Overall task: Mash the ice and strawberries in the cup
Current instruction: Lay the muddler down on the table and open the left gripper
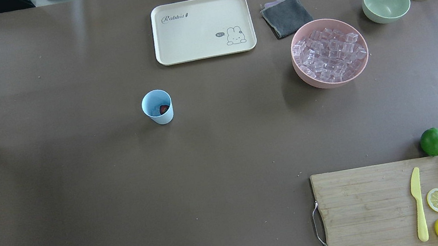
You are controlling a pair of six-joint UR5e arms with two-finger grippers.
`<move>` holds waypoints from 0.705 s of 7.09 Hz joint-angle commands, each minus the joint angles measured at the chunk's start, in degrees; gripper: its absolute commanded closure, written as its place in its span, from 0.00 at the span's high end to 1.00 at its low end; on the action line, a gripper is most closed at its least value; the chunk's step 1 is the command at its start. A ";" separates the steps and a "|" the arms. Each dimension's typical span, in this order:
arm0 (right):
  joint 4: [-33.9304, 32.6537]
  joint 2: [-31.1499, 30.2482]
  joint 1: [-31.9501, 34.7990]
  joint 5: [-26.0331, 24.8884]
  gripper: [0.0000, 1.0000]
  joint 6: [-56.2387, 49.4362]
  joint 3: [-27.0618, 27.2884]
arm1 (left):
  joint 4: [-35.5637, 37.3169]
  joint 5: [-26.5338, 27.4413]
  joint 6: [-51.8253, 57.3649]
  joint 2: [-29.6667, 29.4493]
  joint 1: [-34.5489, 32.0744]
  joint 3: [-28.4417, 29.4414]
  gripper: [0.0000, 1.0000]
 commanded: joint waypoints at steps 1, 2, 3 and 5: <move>-0.07 0.10 0.00 -0.29 1.00 0.07 -0.08 | 6.30 -0.48 3.48 -6.05 -7.48 0.17 0.99; -0.16 -0.07 0.00 1.53 1.00 0.76 -0.17 | 15.58 -0.66 8.37 -11.14 -11.26 0.61 0.99; 0.02 0.53 0.00 2.60 1.00 5.12 0.17 | 20.63 -0.66 15.81 -11.62 -13.99 1.14 0.99; 1.94 -0.68 -0.09 0.15 1.00 4.29 0.70 | 10.38 -1.88 16.59 -1.76 -15.95 -0.77 0.99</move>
